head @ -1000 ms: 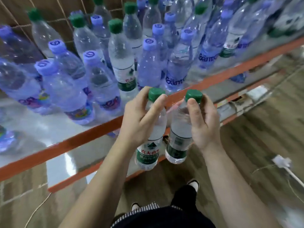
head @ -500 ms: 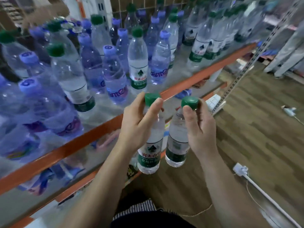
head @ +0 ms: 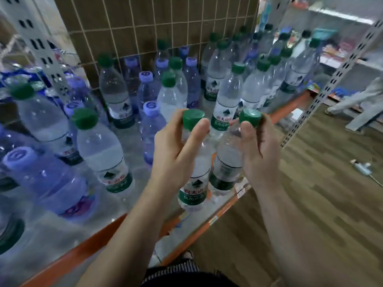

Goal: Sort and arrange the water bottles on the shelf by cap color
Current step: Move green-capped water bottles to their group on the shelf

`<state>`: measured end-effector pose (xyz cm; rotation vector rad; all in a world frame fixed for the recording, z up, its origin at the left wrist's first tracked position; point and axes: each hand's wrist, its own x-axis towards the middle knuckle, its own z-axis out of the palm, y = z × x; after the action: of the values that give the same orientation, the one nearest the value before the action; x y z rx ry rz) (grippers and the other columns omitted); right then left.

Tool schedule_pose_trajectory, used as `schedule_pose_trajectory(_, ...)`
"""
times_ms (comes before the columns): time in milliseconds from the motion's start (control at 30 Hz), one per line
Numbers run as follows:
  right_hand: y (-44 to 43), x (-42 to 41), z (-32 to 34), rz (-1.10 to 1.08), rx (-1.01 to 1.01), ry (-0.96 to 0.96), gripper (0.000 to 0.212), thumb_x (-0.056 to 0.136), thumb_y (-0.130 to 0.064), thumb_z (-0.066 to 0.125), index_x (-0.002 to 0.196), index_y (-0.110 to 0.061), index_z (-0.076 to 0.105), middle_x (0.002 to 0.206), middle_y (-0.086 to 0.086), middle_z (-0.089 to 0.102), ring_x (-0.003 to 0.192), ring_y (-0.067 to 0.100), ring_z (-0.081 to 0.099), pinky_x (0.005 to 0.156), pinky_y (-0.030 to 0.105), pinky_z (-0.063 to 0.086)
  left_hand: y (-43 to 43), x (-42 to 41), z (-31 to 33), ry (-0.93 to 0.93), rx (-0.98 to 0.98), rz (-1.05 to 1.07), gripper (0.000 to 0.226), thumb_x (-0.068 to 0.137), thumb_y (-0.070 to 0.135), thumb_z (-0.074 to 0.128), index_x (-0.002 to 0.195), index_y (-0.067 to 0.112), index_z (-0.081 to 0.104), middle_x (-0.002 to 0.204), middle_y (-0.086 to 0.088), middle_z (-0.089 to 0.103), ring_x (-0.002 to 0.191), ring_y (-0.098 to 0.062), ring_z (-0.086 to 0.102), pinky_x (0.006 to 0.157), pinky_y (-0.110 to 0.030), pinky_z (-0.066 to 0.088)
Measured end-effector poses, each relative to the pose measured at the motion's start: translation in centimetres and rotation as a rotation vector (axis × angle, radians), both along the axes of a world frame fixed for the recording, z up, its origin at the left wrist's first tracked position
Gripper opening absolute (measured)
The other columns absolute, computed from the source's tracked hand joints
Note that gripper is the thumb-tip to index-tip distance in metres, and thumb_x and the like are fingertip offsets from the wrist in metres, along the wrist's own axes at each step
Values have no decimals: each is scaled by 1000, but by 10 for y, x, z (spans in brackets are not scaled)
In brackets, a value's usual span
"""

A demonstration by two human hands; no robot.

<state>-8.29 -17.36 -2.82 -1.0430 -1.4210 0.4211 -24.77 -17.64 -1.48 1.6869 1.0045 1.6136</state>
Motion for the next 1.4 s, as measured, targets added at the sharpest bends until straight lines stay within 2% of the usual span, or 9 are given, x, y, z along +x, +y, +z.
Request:
schedule_pose_trajectory(67,31,5,8,7,30,-3,22,97,-53,45,104,-35,56,94,-10,65,90,20,66,80,44,55,21,8,9,-13,27,26,37,97,47,50,94,12,62,83,-3,67,76,-17,62,69,-36,50)
schedule_pose_trajectory(200,80,8,15,37,47,-46,39,96,-57,40,101,-22,55,89,-11,61,81,2,59,72,13,43,51,17,18,-13,53,96,38,97,49,49,94,12,60,84,-7,65,76,-23,61,68,-46,48)
schedule_pose_trajectory(300,109,7,10,124,10,-62,39,96,-55,41,103,-19,54,87,-4,62,78,4,58,68,14,42,65,21,19,-14,53,160,36,97,49,49,93,14,58,84,-10,64,74,-27,59,67,-50,46)
schedule_pose_trajectory(667,158,18,1,481,-43,-138,29,96,-44,46,110,-20,53,91,-18,60,87,-11,57,73,3,38,84,54,5,186,56,707,39,98,47,45,94,12,60,82,5,63,74,-7,60,65,-16,42)
schedule_pose_trajectory(867,160,33,12,663,2,-171,36,97,-31,52,128,-12,48,104,0,59,92,12,59,81,27,49,90,72,-6,140,63,851,33,98,52,45,94,20,53,83,-3,66,76,-15,61,68,-31,48)
schedule_pose_trajectory(1000,159,38,20,734,-11,-153,42,96,-33,51,128,-7,48,102,1,59,86,13,58,76,33,50,89,81,-10,204,-14,912,29,96,53,46,94,25,53,83,5,65,75,-5,60,67,-12,42)
schedule_pose_trajectory(1100,159,41,31,771,2,-126,42,97,-34,46,126,-5,52,113,4,61,99,16,61,85,43,52,85,83,-7,289,-24,931,22,97,41,50,103,21,55,86,15,59,78,2,56,71,-6,38)
schedule_pose_trajectory(1267,180,41,76,669,177,-200,29,101,-20,44,111,-4,65,104,1,65,98,8,62,84,18,49,74,71,19,398,86,947,36,100,35,46,120,9,59,106,3,67,100,-5,62,88,-14,45)
schedule_pose_trajectory(1400,222,31,121,573,90,-494,18,98,-23,53,105,-21,69,93,-13,63,79,-12,55,69,-1,40,71,48,35,434,146,1023,30,100,28,45,114,9,64,107,8,64,102,-1,56,90,-13,41)
